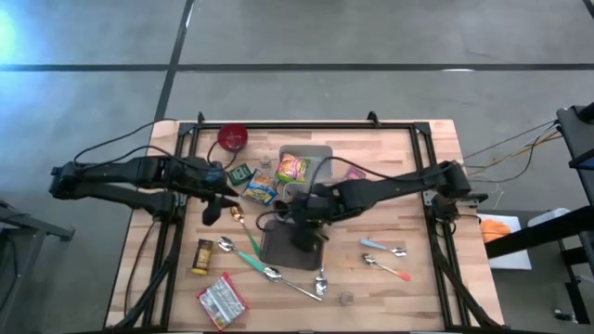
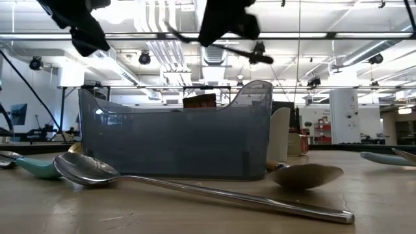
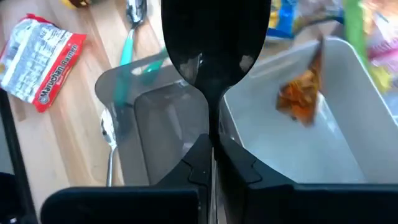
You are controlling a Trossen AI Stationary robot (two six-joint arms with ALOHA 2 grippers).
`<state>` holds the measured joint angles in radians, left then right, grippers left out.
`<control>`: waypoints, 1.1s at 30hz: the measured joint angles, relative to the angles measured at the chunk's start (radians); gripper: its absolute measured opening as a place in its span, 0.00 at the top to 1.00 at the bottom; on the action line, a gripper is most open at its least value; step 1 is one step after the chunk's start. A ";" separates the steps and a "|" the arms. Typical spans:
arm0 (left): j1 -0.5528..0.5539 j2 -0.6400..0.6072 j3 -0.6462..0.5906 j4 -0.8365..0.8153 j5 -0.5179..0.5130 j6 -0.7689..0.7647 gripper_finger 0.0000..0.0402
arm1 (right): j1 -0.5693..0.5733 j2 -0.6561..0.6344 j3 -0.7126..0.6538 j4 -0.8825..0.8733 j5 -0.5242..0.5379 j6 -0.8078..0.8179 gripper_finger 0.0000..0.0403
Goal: Pick & Place Food Item
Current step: Put the black spoon into the black bin
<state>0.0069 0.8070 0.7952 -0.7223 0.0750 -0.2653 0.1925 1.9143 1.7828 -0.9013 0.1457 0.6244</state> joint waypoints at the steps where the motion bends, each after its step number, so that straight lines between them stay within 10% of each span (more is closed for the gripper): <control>1: -0.027 0.000 0.000 0.000 -0.008 0.019 0.64 | -0.007 0.019 0.016 -0.001 -0.024 -0.012 0.98; 14: -0.429 0.000 0.103 -0.140 -0.297 -0.068 0.74 | -0.046 0.102 0.058 0.022 -0.201 -0.116 0.98; 33: -0.448 0.000 0.130 -0.172 -0.314 -0.125 0.75 | -0.041 0.103 -0.025 0.177 -0.259 -0.009 0.98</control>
<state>-0.4408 0.8070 0.9257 -0.8942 -0.2395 -0.3904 0.1516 2.0171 1.7578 -0.7242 -0.1134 0.6154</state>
